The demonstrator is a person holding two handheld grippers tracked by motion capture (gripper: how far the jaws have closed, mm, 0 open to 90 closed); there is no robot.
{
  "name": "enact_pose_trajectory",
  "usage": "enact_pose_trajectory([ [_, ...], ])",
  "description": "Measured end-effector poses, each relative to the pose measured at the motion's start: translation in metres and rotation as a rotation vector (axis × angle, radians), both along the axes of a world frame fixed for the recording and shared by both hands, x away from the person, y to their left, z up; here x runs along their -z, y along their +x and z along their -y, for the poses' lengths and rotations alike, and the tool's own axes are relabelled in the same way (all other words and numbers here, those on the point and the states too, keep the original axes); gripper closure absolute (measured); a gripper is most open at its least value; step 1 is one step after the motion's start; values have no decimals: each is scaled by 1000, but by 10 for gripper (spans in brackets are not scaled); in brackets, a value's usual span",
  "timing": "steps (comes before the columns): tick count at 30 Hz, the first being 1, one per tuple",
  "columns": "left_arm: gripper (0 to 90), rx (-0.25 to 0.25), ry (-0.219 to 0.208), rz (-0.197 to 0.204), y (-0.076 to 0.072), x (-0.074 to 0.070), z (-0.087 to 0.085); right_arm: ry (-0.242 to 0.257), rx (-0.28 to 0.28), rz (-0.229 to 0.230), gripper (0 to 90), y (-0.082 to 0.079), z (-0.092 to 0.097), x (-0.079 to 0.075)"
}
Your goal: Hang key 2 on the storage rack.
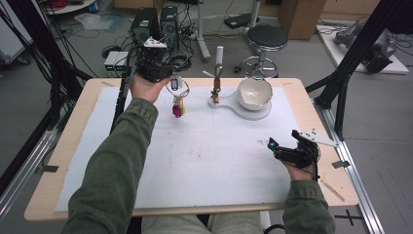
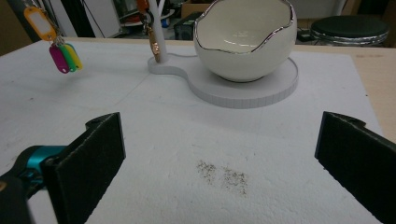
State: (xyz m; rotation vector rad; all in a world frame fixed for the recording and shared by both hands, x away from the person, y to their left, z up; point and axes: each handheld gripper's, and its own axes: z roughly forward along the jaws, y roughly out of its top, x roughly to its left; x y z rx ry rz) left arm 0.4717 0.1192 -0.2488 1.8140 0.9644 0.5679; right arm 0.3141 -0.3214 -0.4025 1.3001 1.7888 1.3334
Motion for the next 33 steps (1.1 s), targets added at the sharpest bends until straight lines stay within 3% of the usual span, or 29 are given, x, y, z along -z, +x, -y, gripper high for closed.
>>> enact_pose_trajectory([
  [13,851,14,-49,11,23,-5,25,6,-5,3,8,-1,1,0],
  [19,851,-5,-18,2,32,-5,33,10,-5,3,8,-1,2,0],
  [25,851,3,-31,14,37,-6,42,9,-9,3,8,-2,2,0],
  [33,851,-14,-42,-7,50,3,42,8,-9,3,8,-2,2,0],
])
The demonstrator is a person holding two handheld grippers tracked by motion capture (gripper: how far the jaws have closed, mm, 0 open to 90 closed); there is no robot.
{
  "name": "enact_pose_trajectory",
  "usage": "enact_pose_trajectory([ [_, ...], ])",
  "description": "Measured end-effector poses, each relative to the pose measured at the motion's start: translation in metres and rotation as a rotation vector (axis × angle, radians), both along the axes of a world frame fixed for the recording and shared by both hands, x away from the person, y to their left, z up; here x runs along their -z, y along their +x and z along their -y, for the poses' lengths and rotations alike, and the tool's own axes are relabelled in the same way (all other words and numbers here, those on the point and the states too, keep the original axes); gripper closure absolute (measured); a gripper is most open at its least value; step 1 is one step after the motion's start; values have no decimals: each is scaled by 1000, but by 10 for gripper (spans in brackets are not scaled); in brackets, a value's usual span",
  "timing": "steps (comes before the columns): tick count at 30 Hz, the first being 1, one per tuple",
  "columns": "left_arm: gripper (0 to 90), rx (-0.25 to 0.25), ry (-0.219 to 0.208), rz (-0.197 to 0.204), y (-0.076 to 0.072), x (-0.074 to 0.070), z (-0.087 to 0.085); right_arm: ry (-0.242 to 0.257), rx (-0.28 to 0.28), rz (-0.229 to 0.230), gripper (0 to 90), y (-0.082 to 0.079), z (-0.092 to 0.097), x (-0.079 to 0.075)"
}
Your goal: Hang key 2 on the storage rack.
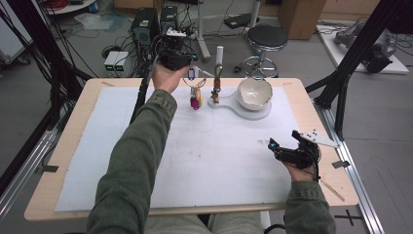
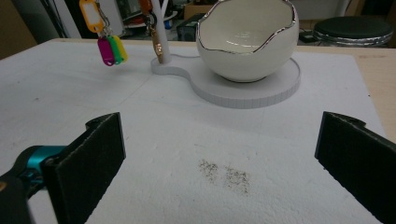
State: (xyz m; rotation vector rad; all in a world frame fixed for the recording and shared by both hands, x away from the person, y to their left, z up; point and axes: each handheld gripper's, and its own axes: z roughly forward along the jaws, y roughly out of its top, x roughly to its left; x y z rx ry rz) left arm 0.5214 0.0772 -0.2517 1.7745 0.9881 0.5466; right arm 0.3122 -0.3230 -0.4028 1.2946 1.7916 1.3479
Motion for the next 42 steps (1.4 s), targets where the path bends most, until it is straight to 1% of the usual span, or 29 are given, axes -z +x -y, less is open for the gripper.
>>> enact_pose_trajectory([
  [1,851,-2,4,-4,2,1,0,0,-2,-7,8,0,-1,0],
  [2,851,-5,9,1,3,1,1,-7,-4,-3,8,0,-1,0],
  [4,851,5,-3,4,6,1,2,-8,-4,-4,8,1,-1,1],
  [8,851,15,-8,4,11,-2,7,-6,-2,-4,7,0,-1,0],
  [9,851,14,-24,10,12,-3,8,-7,-3,-3,8,0,-1,0],
  [11,851,17,-52,8,13,-3,10,-8,-3,-2,8,0,0,0],
  [12,851,18,-46,3,14,-3,11,-6,-3,-4,8,0,0,1],
  [13,851,16,-42,7,15,-2,13,-6,-3,-4,8,0,0,1],
  [14,850,19,-45,6,16,-1,13,-6,-4,-4,8,0,0,1],
  [15,850,23,-63,6,17,-1,14,-4,-3,-6,8,0,0,1],
  [18,851,28,-93,0,19,0,13,-5,-2,-5,8,-1,0,1],
  [21,851,25,-85,-1,23,1,13,-3,-3,-3,8,0,0,1],
  [24,851,28,-110,0,25,2,13,-5,-2,-3,7,0,0,1],
  [30,851,37,-96,-23,31,7,18,-7,-2,-2,8,-1,0,1],
  [32,851,21,-92,-37,33,9,20,-7,-1,-2,8,-3,1,1],
  [33,851,6,-98,-50,35,11,21,-6,-1,-1,8,-3,1,1],
  [36,850,-20,-107,-68,37,12,23,-3,2,-3,8,-3,2,1],
  [39,851,-14,-96,-80,39,13,29,-4,0,-1,8,-3,2,1],
  [42,851,-19,-85,-90,42,13,32,-8,-1,1,8,-2,2,1],
])
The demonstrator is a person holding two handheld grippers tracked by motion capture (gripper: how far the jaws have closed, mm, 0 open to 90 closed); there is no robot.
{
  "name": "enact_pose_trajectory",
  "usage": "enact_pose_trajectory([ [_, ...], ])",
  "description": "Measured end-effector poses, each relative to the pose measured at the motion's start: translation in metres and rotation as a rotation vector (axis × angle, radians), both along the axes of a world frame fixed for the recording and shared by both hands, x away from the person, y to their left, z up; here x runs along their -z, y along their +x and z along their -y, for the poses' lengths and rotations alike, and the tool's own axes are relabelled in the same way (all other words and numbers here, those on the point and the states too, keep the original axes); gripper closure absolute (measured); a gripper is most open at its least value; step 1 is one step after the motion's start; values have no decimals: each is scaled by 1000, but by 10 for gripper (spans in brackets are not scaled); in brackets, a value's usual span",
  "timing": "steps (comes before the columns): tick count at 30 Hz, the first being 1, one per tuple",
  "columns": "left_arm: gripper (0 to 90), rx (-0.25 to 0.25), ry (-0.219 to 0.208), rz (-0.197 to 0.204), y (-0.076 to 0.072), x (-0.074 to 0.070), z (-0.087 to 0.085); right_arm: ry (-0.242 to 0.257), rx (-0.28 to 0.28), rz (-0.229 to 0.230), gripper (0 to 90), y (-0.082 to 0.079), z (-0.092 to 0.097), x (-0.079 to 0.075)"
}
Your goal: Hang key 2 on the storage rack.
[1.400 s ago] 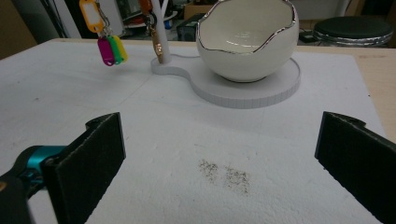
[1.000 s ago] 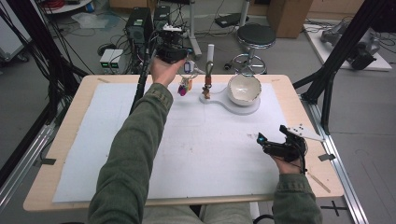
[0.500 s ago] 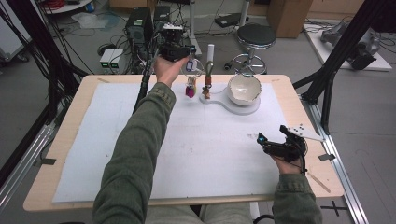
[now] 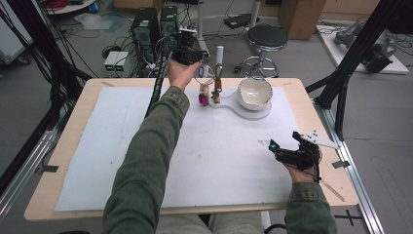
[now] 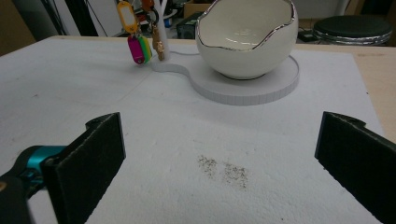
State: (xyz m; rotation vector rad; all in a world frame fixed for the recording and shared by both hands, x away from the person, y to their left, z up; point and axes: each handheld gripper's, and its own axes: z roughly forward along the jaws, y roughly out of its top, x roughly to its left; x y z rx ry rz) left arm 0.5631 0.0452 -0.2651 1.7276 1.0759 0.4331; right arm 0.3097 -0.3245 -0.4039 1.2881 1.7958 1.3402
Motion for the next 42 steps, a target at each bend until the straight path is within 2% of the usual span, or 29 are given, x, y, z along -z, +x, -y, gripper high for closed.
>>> enact_pose_trajectory([
  [8,850,12,-3,0,9,9,1,-3,-4,-2,8,1,-1,0],
  [11,850,29,24,17,10,11,3,-4,-8,-5,8,1,-1,1],
  [15,850,41,20,20,10,12,4,-11,-9,-3,8,1,-2,1],
  [16,849,47,21,16,10,13,4,-9,-9,-5,8,1,-2,1],
  [18,849,52,27,-19,12,15,3,-13,-11,0,8,1,-2,1],
  [19,849,51,45,-37,13,17,2,-12,-11,-2,8,1,-2,1],
  [22,843,50,46,-64,15,21,-1,-11,-10,-2,8,0,-2,1],
  [23,830,51,45,-62,14,21,-2,-12,-12,-1,8,0,-2,1],
  [24,783,52,35,-51,13,22,-4,-11,-11,-2,8,0,-2,1],
  [26,681,43,19,-54,12,22,-7,-12,-11,0,8,1,-2,1],
  [28,588,30,3,-71,11,23,-11,-12,-12,-1,8,1,-2,1],
  [31,522,35,-34,-125,10,28,-20,-14,-14,-2,8,1,-3,1],
  [34,396,-22,1,-114,4,31,-24,-15,-15,-2,8,1,-3,1],
  [35,355,-35,0,-116,3,32,-26,-15,-14,-3,8,1,-3,1],
  [38,230,-40,-23,-144,1,32,-32,-13,-13,-4,8,1,-3,1],
  [42,97,-48,15,-130,-6,31,-37,-13,-12,-7,8,1,-3,1],
])
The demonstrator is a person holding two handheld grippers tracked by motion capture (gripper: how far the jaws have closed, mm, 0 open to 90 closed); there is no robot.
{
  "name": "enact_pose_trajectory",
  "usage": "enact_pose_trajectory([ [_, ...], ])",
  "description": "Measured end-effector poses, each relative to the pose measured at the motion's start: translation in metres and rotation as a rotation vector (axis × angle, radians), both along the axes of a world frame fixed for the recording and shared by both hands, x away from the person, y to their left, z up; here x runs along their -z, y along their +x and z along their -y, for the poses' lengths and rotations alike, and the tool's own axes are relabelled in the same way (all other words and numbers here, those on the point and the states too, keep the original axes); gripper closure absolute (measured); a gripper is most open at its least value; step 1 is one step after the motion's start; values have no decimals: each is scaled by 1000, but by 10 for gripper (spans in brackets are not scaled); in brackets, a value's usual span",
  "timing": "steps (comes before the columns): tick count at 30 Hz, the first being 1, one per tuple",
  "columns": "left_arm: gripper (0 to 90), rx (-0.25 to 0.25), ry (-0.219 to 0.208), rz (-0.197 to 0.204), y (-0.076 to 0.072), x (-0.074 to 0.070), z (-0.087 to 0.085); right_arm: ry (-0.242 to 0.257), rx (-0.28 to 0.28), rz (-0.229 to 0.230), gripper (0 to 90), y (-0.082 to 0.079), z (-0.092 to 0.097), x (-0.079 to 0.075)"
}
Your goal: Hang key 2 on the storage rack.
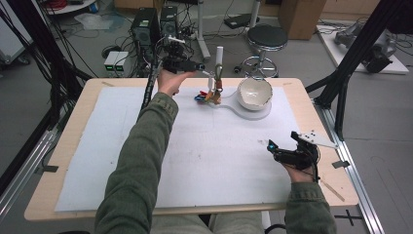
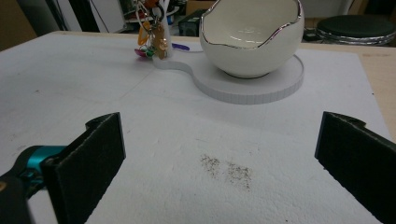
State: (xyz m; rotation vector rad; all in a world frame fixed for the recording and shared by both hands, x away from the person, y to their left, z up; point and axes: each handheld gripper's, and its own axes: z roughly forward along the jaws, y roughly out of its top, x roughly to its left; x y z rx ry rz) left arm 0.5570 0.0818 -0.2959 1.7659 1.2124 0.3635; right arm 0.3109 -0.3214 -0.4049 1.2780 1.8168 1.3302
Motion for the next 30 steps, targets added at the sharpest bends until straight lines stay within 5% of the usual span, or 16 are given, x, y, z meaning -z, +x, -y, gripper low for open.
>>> enact_pose_trajectory([
  [2,18,4,-12,-14,-3,0,-4,-2,2,1,7,0,0,0],
  [7,16,7,-4,-23,-13,-2,-15,-2,4,2,7,-1,0,0],
  [11,16,0,42,13,-24,-3,-23,-2,3,3,8,-1,0,0],
  [19,16,-2,24,42,-45,5,-44,-7,6,1,8,-1,0,0],
  [22,16,-10,60,64,-53,8,-49,-8,5,-2,8,-1,-1,0],
  [30,16,-5,60,61,-70,17,-63,-12,8,-2,7,-1,-1,0],
])
